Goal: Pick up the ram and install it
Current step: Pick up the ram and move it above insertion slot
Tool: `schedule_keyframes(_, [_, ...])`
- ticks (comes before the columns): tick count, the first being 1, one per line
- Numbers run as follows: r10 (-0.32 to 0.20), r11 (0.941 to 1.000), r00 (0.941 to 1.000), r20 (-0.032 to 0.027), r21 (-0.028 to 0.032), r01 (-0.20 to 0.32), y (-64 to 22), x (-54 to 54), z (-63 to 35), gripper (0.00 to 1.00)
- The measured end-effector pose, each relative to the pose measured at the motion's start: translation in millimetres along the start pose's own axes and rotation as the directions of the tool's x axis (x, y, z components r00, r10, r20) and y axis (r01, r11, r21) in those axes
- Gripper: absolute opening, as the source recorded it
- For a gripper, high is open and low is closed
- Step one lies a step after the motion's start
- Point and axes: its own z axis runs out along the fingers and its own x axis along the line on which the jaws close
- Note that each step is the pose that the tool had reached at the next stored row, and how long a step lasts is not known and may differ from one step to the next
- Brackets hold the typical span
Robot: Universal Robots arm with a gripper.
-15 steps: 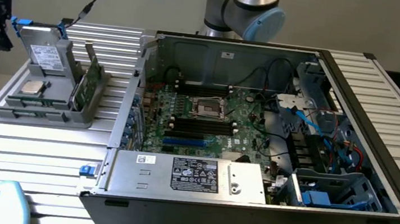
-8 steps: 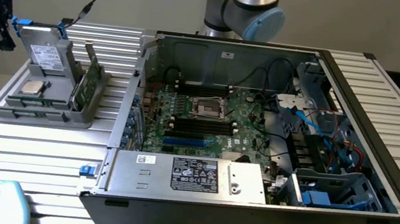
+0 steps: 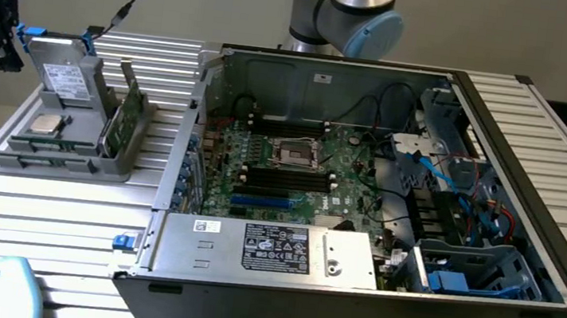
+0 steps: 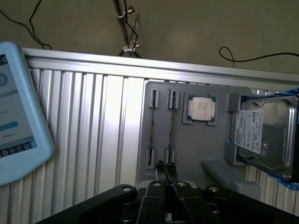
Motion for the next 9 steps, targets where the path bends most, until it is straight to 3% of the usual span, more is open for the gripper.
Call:
schedule_keyframes(4, [0.000, 1.0000, 1.0000, 0.0000, 0.0000, 0.000, 0.0, 0.0, 0.0, 0.12])
schedule_keyframes(6, [0.000, 1.0000, 1.0000, 0.0000, 0.0000, 0.000, 0.0, 0.0, 0.0, 0.18])
schedule_keyframes(8, [0.000, 1.0000, 1.0000, 0.0000, 0.0000, 0.000, 0.0, 0.0, 0.0, 0.31])
schedule_keyframes(9, [0.000, 1.0000, 1.0000, 0.0000, 0.0000, 0.000, 0.0, 0.0, 0.0, 0.31])
